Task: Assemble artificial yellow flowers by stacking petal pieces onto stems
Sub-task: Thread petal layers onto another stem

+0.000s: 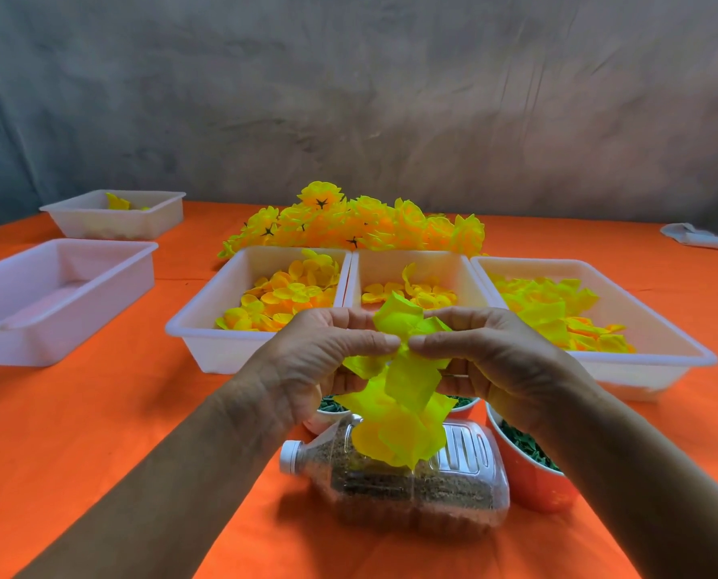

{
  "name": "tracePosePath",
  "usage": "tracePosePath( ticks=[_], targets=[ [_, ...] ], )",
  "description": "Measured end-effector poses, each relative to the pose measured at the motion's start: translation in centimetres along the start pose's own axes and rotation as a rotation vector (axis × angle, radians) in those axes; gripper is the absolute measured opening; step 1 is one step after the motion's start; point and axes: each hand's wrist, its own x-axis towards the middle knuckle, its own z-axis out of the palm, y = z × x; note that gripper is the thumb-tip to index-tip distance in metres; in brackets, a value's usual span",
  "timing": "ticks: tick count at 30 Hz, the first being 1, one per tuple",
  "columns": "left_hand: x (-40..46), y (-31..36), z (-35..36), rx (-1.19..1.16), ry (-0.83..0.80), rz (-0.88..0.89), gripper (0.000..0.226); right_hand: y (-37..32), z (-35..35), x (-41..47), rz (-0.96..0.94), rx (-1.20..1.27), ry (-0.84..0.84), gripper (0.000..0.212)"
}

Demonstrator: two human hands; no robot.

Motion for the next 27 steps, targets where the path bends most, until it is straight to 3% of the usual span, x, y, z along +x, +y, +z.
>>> tracePosePath(
  ticks=[4,9,15,27],
  targets=[
    [-0.09,0.07,0.03,0.013,-0.003,-0.019,0.044,0.11,0.1,-0.13,0.022,0.044,-0.019,0.036],
    [-0.03,0.14,-0.05,0.028,-0.015,-0.03,0.048,0.5,0.11,0.01,0.028,0.078,0.003,0.05],
    [0.02,-0.05,-0.01,0.05,-0.044,-0.045,0.035,0.68,0.41,0.05,0.08,0.111,0.032,0.026],
    [0.6,0.05,-0.44,0.128,-0.018,-0.052,0.029,0.56,0.37,-0.21,0.071,-0.017,0.069,0.025]
  ],
)
